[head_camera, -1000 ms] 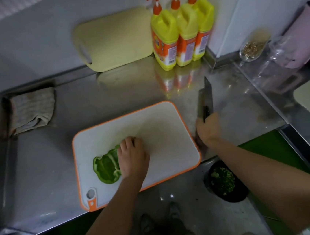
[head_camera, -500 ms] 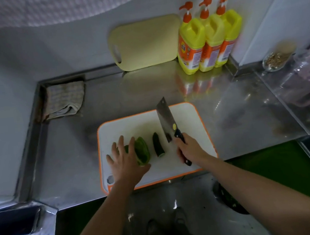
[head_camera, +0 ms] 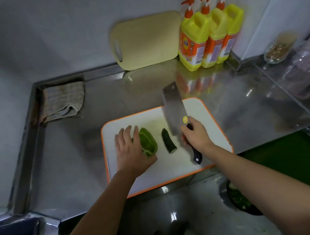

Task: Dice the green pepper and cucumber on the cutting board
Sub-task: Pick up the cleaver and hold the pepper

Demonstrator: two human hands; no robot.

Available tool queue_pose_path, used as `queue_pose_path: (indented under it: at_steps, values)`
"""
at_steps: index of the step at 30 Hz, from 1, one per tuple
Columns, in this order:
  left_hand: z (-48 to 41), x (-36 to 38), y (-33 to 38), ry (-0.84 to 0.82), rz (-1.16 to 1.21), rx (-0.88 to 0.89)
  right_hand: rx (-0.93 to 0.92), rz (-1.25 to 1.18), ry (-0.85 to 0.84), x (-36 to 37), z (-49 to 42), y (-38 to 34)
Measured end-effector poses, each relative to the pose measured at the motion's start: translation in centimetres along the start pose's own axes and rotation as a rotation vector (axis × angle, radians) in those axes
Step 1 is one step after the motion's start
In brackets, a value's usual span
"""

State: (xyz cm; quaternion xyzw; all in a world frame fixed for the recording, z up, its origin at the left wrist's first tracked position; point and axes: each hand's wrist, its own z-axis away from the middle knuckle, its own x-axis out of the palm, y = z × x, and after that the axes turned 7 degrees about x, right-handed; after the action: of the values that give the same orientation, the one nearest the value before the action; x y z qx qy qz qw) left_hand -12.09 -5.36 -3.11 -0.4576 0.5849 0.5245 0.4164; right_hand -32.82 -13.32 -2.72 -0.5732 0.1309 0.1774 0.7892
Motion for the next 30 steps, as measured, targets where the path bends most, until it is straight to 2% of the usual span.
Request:
queue_pose_path:
  at_steps: [3,5,9,15,21,26,30]
  values:
    - [-1.0,0.6,1.3,0.232,0.052,0.222,-0.049,0.089,-0.057,0.2,-0.7,0.3]
    - [-1.7,1.3,2.8,0.238,0.058,0.295,-0.065,0.132,-0.066,0.4,-1.3,1.0]
    - [-2.3,3.3,4.7,0.15,-0.175,0.232,-0.024,0.106,-0.13,0.4,-2.6,2.3]
    - [-2.6,5.1,4.4,0.221,-0.168,0.209,-0.096,0.168,-0.222,0.2,-3.4,2.7]
    - [-1.5,5.0,4.2,0.279,-0.208,0.235,-0.157,0.138,-0.191,0.0,-2.2,3.3]
    - [-0.6,4.5,5.8,0.116,-0.391,0.234,-0.216,0.107,-0.044,-0.9,-1.0,4.4]
    - [-0.8,4.9,7.3,0.123,-0.437,0.158,-0.212,0.077,-0.025,-1.5,-0.2,4.6]
